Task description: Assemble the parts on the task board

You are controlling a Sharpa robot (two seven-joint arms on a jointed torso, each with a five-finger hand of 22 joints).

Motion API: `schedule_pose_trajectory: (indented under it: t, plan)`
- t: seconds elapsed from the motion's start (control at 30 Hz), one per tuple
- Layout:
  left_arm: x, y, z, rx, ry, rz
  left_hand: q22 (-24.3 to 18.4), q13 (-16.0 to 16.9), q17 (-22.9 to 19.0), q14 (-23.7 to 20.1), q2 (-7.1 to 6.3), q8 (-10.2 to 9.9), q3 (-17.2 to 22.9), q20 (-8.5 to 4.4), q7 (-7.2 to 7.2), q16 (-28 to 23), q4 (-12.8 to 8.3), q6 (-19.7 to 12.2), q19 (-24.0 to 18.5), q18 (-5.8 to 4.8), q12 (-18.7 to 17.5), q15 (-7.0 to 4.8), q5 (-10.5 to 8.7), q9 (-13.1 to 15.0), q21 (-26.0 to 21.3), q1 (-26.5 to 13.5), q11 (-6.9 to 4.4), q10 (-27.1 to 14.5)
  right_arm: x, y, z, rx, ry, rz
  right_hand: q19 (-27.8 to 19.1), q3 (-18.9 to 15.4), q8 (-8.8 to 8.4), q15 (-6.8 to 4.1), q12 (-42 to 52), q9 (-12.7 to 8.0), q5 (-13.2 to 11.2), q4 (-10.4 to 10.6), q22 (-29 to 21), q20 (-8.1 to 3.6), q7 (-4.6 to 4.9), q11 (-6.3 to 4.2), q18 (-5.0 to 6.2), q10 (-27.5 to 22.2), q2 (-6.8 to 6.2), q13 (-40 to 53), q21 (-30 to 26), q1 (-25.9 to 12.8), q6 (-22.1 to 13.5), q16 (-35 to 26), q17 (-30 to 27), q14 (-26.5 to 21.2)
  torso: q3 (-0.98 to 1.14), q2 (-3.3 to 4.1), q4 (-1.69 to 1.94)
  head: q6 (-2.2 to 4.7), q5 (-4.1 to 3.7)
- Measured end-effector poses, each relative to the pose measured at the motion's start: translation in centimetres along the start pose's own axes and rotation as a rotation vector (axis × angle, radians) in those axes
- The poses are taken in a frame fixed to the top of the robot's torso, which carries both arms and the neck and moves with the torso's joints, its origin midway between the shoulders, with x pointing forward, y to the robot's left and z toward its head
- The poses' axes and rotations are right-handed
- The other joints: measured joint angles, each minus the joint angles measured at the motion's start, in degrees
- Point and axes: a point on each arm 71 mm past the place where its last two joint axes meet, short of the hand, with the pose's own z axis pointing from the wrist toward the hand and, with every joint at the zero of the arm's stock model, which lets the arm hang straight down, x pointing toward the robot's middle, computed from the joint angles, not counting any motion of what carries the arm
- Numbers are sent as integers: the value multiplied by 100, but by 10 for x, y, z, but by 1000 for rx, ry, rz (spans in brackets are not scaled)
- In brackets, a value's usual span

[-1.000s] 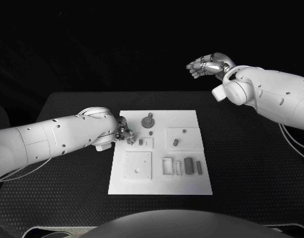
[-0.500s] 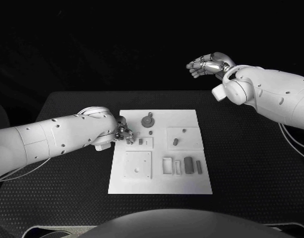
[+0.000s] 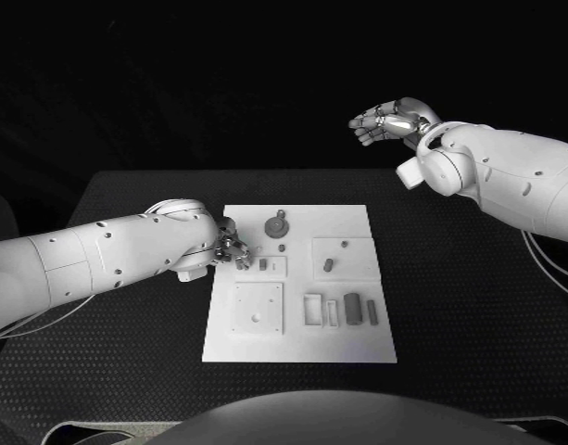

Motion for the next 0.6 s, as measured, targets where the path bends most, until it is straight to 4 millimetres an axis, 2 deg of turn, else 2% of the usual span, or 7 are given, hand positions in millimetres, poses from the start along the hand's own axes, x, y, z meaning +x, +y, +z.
schedule_pose_trajectory:
  t: [0.4, 0.6]
  plan:
    - [0, 1, 0, -1, 4, 3, -1, -11, -6, 1, -6, 1, -1, 0, 15, 0, -6, 15, 0, -2, 0, 0, 24, 39, 0, 6, 2, -1, 0, -1, 0, 1, 0, 0, 0, 0, 0, 0, 0, 1, 0, 0, -1, 0, 0, 0, 0, 0, 0, 0, -23, 0, 0, 0, -5, 0, -2, -1, -1, -2, 8]
    - [0, 1, 0, -1, 5, 4, -1, -31, -19, 1, -6, 16, 13, 0, 15, 0, -21, 15, 0, 53, 0, 1, 44, 42, 24, 6, 2, 1, 0, -1, 0, 2, 0, 0, 0, -1, 0, 0, 0, -5, 0, 1, 5, 0, 0, 0, 0, 0, 0, 0, -23, 0, 0, 0, -4, 0, -2, -1, -1, -8, 14]
